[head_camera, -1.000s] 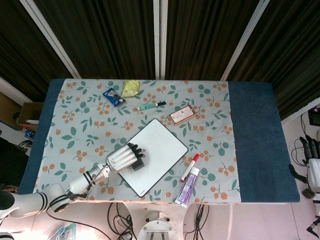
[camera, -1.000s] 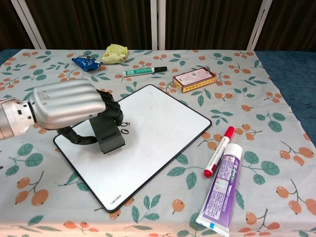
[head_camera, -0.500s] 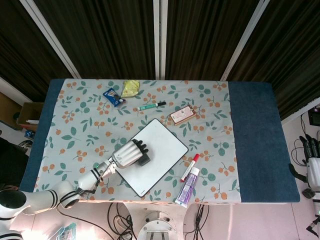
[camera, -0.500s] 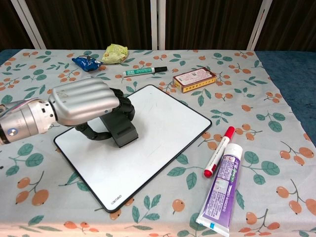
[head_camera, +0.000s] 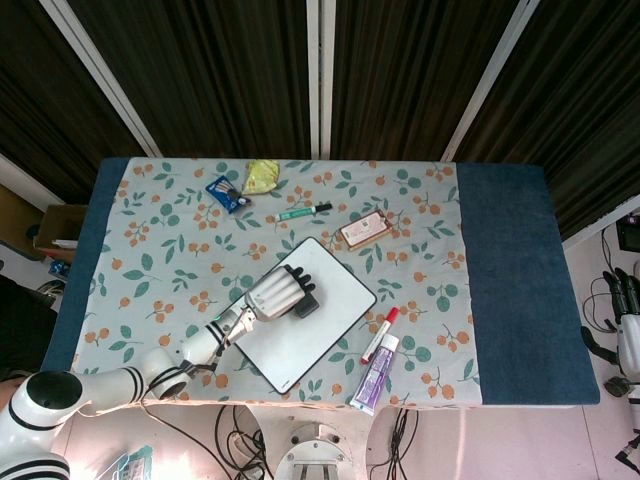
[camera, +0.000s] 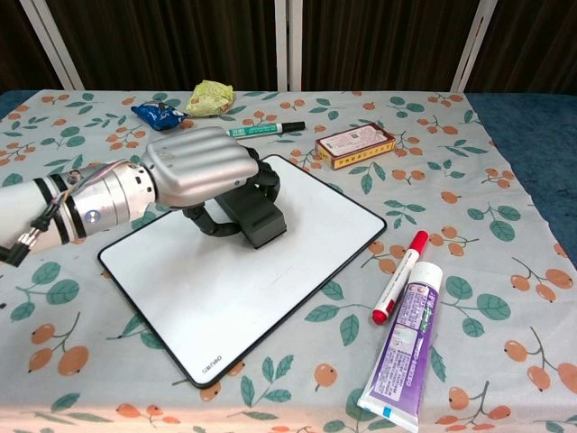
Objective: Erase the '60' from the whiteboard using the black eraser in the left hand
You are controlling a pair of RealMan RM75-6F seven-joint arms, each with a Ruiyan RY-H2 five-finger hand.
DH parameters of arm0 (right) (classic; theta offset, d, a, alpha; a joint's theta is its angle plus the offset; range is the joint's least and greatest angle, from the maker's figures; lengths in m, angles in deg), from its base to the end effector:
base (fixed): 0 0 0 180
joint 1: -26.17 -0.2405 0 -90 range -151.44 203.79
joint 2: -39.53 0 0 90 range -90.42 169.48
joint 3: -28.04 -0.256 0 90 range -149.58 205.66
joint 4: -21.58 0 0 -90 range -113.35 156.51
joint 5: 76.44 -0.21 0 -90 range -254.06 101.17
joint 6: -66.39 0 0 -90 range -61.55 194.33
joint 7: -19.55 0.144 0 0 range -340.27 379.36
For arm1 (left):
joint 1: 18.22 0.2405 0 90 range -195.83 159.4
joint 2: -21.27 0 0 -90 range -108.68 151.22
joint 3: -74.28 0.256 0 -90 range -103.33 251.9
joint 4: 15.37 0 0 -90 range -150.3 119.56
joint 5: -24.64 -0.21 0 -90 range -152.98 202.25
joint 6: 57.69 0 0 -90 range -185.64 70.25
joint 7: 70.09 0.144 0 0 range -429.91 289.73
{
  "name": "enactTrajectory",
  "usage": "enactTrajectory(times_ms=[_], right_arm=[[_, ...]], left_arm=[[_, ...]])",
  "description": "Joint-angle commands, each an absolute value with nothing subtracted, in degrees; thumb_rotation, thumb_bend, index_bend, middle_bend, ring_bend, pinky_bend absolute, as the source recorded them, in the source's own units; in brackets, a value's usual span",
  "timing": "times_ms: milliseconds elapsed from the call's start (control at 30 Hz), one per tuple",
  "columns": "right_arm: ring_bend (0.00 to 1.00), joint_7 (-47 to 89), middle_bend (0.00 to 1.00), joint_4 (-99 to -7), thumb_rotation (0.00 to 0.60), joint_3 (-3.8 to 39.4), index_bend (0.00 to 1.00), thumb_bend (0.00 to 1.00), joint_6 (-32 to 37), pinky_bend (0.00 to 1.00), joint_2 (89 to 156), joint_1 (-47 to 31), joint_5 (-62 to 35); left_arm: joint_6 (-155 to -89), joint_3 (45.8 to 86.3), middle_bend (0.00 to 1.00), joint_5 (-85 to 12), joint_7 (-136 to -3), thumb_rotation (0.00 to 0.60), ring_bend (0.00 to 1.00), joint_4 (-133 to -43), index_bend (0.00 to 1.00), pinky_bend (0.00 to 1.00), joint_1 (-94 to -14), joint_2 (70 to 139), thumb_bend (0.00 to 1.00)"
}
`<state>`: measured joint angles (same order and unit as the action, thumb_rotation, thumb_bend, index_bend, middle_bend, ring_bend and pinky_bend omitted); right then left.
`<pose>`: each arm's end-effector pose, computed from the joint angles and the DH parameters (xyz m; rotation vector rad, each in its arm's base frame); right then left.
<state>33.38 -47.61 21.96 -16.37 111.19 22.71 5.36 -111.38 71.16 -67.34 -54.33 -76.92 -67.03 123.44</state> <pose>-0.3872 -0.1861 0.1723 1.2475 -0.9019 0.8503 -0.1199 0.3344 -0.0915 -2.2656 -0.3211 -0.9206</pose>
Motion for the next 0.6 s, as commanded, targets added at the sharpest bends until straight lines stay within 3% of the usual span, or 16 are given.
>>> enactTrajectory(times_ms=[33,233,600], right_arm=[[0.00,33.4,0.00,-47.6,0.600,22.0,0.00,0.21,-16.3,0.00,111.2,22.7,5.3],[0.00,33.4,0.00,-47.5,0.600,21.9,0.00,0.22,-16.2,0.00,111.3,22.7,5.1],[0.00,32.8,0.00,-47.7,0.600,22.3,0.00,0.22,-16.0,0.00,111.7,22.5,5.7]], left_arm=[[-110.6,70.7,0.58,-66.4,-54.0,0.600,0.44,-76.5,0.63,0.57,-67.4,123.8,0.38],[-111.2,72.4,0.59,-67.0,-52.2,0.600,0.45,-80.0,0.63,0.58,-66.8,121.2,0.38],[-112.2,78.6,0.60,-67.8,-46.0,0.600,0.45,-93.8,0.64,0.59,-62.5,109.5,0.38]])
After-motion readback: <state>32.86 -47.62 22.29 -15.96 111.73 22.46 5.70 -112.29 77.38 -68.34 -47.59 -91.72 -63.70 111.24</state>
